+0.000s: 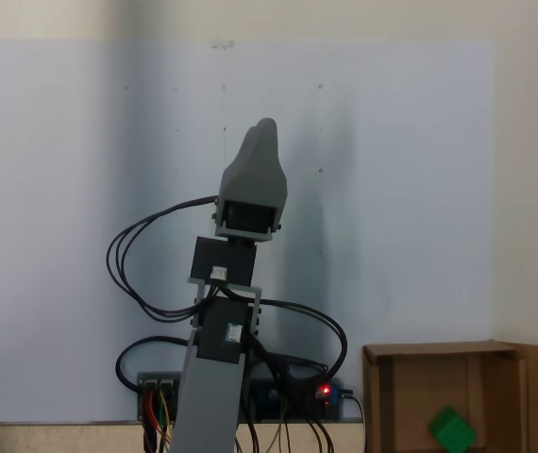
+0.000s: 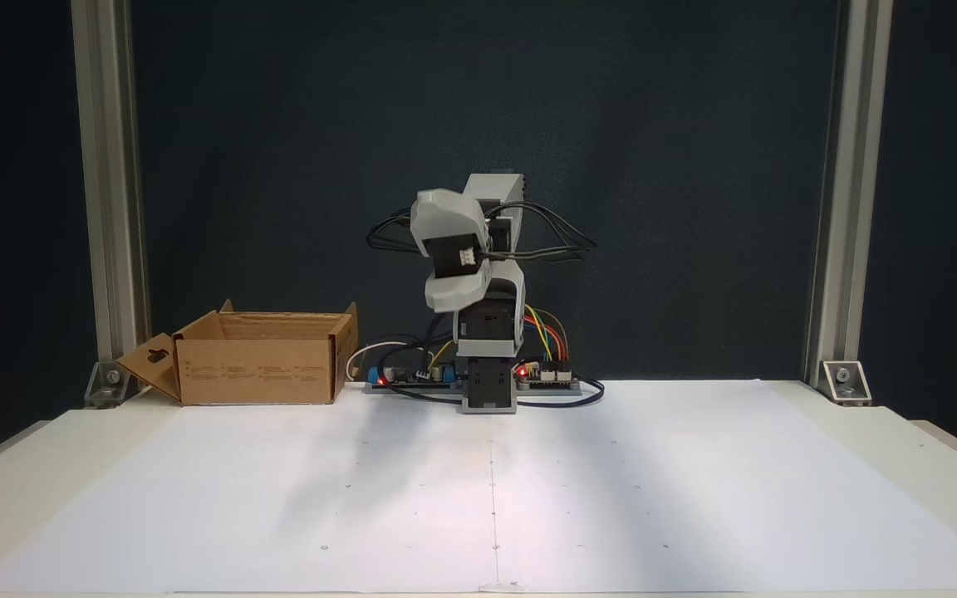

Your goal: Grasp a green dice and put it in the bin.

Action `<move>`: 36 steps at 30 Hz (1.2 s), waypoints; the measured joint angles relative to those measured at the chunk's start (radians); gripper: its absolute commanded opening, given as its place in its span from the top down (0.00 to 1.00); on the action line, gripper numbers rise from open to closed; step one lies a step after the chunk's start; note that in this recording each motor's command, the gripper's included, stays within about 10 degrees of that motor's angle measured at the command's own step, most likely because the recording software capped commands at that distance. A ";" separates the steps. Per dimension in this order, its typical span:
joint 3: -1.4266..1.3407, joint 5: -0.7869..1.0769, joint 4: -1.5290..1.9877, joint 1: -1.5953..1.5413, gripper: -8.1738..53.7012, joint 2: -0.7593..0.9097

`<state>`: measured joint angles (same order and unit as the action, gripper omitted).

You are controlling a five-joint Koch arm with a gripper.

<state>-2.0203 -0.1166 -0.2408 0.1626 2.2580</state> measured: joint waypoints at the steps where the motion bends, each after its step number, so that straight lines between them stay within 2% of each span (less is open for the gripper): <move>1: 0.000 0.000 -0.020 0.000 0.14 0.000; 8: -0.137 0.000 -0.163 0.003 0.13 0.000; 17: -0.173 0.000 -0.176 -0.009 0.13 0.000; 22: -0.337 0.000 -0.245 -0.028 0.14 0.000; 36: -0.443 0.000 -0.434 -0.028 0.13 0.000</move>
<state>-2.4636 -0.1166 -0.6750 0.1350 2.2580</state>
